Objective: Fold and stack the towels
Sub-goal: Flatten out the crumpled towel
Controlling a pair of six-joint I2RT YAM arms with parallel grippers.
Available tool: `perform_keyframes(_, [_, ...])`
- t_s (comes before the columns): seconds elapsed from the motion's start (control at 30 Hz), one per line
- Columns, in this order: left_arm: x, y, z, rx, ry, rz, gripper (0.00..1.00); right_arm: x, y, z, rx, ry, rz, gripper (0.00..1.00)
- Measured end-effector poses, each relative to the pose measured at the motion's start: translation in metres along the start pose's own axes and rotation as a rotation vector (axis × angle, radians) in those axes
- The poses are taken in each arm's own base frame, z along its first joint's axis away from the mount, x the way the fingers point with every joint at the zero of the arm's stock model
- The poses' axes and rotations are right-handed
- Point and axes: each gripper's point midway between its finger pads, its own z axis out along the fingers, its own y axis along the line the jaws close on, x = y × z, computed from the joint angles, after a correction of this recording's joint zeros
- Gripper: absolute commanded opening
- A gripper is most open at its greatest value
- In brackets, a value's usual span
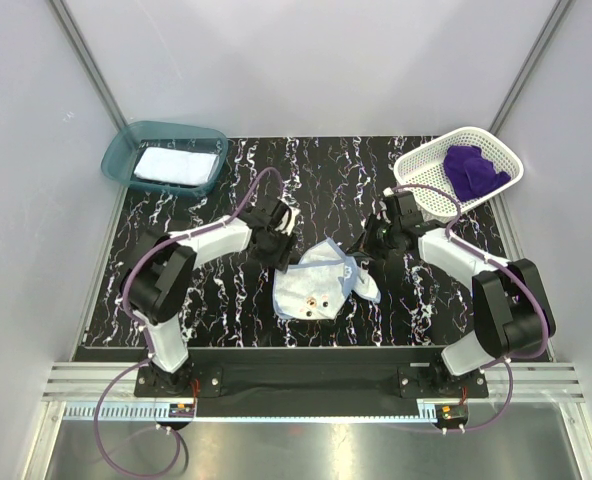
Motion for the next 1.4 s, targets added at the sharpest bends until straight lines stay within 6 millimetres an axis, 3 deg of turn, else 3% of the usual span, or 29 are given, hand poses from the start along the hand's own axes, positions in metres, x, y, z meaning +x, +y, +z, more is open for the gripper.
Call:
perform_keyframes(0.07, [0.009,-0.004,0.006,0.009,0.037,-0.042,0.58,-0.001,0.001,0.0,-0.005,-0.001,-0.002,0.0])
perform_keyframes(0.27, [0.008,-0.008,0.009,0.001,0.025,-0.159,0.51,0.0,0.0,0.002,-0.008,-0.004,-0.003,0.0])
perform_keyframes(0.37, [0.005,-0.011,0.012,-0.012,0.015,-0.188,0.4,0.004,-0.004,0.002,-0.002,0.003,0.001,0.0])
perform_keyframes(0.47, [0.006,-0.018,0.015,-0.028,0.009,-0.196,0.21,0.006,-0.006,0.003,0.003,0.009,0.004,0.0])
perform_keyframes(0.5, [0.006,-0.021,0.015,-0.03,0.007,-0.2,0.11,0.007,-0.007,0.003,0.005,0.01,0.005,0.0])
perform_keyframes(0.57, [0.007,-0.024,0.016,-0.036,0.005,-0.211,0.01,0.008,-0.008,0.002,0.006,0.009,0.005,0.0])
perform_keyframes(0.77, [0.009,-0.023,0.011,-0.054,0.008,-0.232,0.0,0.008,-0.007,-0.001,0.01,0.002,0.002,0.0])
perform_keyframes(0.87, [0.011,-0.017,-0.006,-0.1,0.038,-0.222,0.0,0.0,-0.006,-0.008,0.048,-0.006,-0.004,0.0])
perform_keyframes(0.93, [-0.003,-0.015,-0.027,-0.126,0.02,-0.201,0.0,-0.016,0.006,-0.018,0.063,-0.034,-0.03,0.0])
perform_keyframes(1.03, [-0.064,-0.019,-0.083,-0.141,-0.142,-0.171,0.0,-0.058,0.044,-0.048,0.04,-0.145,-0.112,0.0])
perform_keyframes(1.13, [-0.129,-0.027,-0.173,-0.119,-0.395,-0.155,0.0,-0.1,0.096,-0.098,-0.03,-0.302,-0.222,0.0])
perform_keyframes(1.2, [-0.154,-0.035,-0.24,-0.077,-0.565,-0.149,0.0,-0.116,0.132,-0.145,-0.106,-0.416,-0.303,0.0])
perform_keyframes(1.27, [-0.159,-0.044,-0.304,-0.012,-0.713,-0.143,0.0,-0.116,0.156,-0.189,-0.171,-0.508,-0.368,0.0])
perform_keyframes(1.4, [-0.134,-0.062,-0.383,0.121,-0.879,-0.119,0.0,-0.086,0.183,-0.275,-0.307,-0.651,-0.483,0.0])
